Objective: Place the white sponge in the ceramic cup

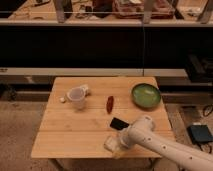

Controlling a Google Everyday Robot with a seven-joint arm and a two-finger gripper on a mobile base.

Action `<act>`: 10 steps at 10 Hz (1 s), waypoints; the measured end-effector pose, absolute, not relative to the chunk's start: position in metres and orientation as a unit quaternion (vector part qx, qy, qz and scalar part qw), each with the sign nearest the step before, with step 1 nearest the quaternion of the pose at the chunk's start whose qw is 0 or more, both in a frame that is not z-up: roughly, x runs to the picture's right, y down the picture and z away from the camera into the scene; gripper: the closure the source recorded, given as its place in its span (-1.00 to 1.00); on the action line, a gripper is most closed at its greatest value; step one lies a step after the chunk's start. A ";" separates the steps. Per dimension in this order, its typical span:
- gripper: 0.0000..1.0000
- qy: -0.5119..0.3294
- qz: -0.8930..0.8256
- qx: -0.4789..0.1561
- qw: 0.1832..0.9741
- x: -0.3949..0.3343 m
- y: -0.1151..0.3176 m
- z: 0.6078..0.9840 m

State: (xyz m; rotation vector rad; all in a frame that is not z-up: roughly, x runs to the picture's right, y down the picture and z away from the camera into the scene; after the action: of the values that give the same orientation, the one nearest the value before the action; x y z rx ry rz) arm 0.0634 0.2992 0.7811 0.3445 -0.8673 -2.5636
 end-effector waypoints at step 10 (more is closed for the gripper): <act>0.95 -0.214 -0.902 0.246 0.283 0.046 0.129 0.738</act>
State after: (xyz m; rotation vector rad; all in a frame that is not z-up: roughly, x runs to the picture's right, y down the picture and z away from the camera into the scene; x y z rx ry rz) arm 0.0461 0.1289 0.7382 0.6590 -0.5719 -2.4158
